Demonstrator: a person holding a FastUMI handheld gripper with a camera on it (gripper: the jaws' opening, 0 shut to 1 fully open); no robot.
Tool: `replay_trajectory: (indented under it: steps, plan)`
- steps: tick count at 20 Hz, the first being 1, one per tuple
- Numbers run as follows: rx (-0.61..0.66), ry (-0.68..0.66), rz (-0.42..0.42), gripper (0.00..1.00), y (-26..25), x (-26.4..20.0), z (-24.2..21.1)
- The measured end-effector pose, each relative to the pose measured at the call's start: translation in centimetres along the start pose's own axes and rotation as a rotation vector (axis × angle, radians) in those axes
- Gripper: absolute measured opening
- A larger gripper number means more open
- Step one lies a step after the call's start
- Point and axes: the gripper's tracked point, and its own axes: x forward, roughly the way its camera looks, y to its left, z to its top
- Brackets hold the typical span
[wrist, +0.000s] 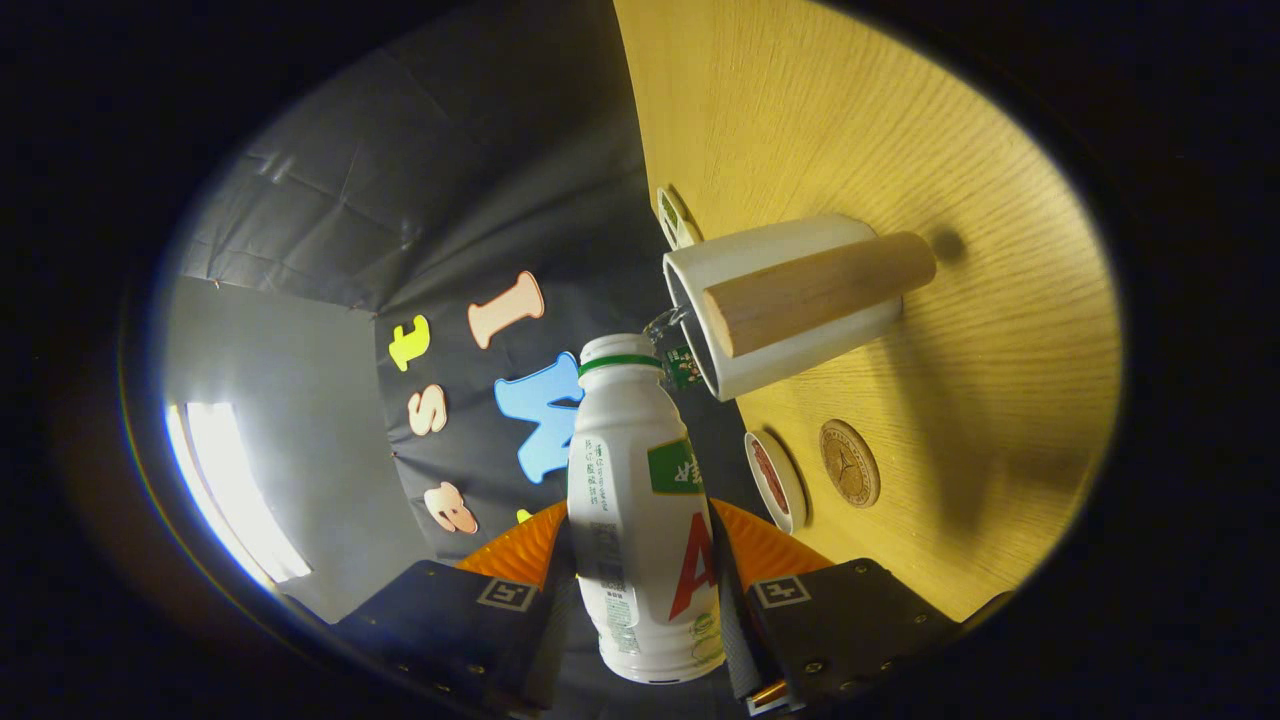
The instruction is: Take the bottle from table, then pour the juice into the cup, finally place the bottle on the coaster
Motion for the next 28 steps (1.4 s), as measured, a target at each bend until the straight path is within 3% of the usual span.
replay_trajectory:
  steps: [28]
  plan:
    - [0.061, -0.010, -0.018, 0.63, -0.08, -0.55, 0.12]
